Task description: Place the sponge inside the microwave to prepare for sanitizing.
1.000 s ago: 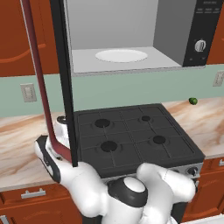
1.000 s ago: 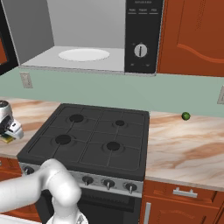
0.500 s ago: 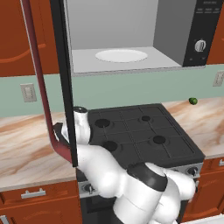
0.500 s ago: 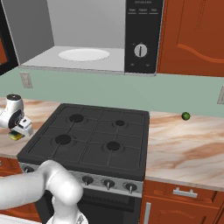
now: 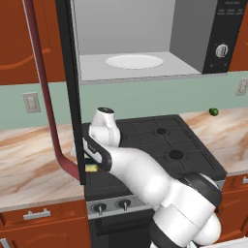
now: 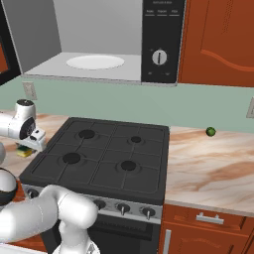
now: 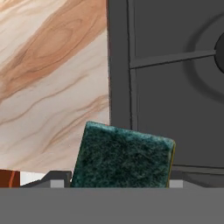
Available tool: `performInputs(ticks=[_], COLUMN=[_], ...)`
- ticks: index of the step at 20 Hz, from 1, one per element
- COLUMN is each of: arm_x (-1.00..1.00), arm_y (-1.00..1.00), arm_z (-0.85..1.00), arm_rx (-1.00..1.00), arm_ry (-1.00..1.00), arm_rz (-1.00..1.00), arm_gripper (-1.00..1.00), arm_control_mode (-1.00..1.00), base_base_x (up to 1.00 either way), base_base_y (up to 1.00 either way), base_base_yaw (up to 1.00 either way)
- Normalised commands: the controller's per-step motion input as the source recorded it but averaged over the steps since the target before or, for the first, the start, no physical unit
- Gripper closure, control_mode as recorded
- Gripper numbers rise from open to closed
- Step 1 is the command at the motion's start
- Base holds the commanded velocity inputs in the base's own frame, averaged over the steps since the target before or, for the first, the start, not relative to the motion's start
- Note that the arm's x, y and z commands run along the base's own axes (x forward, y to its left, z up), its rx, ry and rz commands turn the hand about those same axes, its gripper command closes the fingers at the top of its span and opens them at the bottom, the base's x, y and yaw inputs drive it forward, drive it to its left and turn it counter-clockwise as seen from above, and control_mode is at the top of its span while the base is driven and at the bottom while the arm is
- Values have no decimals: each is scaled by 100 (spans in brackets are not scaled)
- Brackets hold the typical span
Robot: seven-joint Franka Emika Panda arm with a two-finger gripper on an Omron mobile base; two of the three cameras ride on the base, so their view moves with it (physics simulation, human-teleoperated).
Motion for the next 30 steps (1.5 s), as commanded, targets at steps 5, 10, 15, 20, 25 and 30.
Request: performInputs(ticks=[5,10,15,20,25,30], arm_x=[-36,-28,-20,-25,-29,-28], arm_y=[-59,-53,-50,-52,-50,-41], arm_z=[39,41,46,52,55,57], arm_rx=[0,0,-1,0,0,-3], arm_ry=[-1,0,0,0,-3,-9], arm_rz=[5,0,0,0,0,3], arm_gripper=[100,100,100,100,100,100], arm_control_mode=[-100,-100,-100,-100,-100,-100], base_base_x=[0,0,0,0,0,0], base_base_y=[0,0,0,0,0,0], base_base_yaw=[0,0,0,0,0,0])
